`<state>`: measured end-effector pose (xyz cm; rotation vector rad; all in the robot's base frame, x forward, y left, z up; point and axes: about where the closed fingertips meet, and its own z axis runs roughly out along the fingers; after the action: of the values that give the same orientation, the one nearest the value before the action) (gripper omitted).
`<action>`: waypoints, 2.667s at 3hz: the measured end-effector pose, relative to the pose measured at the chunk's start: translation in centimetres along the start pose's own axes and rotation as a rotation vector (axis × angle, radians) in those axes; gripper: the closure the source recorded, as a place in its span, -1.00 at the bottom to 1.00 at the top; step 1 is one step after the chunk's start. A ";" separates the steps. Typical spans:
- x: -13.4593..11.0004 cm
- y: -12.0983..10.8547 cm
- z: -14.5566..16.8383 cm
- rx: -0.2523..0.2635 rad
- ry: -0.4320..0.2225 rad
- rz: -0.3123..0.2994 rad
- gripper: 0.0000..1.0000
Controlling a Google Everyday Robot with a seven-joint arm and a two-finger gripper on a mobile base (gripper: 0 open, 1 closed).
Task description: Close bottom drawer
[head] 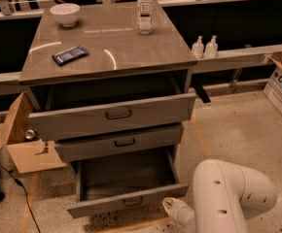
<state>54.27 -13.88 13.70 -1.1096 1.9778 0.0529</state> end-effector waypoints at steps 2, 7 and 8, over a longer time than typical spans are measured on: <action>-2.7 -1.3 3.6 0.003 -0.074 -0.030 1.00; -12.9 -7.4 14.4 0.034 -0.285 -0.201 1.00; -13.6 -8.1 14.9 0.044 -0.294 -0.218 1.00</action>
Offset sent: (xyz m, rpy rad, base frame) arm 0.1421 0.0813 0.0091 0.0917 -0.2121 0.1539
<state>73.14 -3.41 16.20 -1.2082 1.5843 0.0534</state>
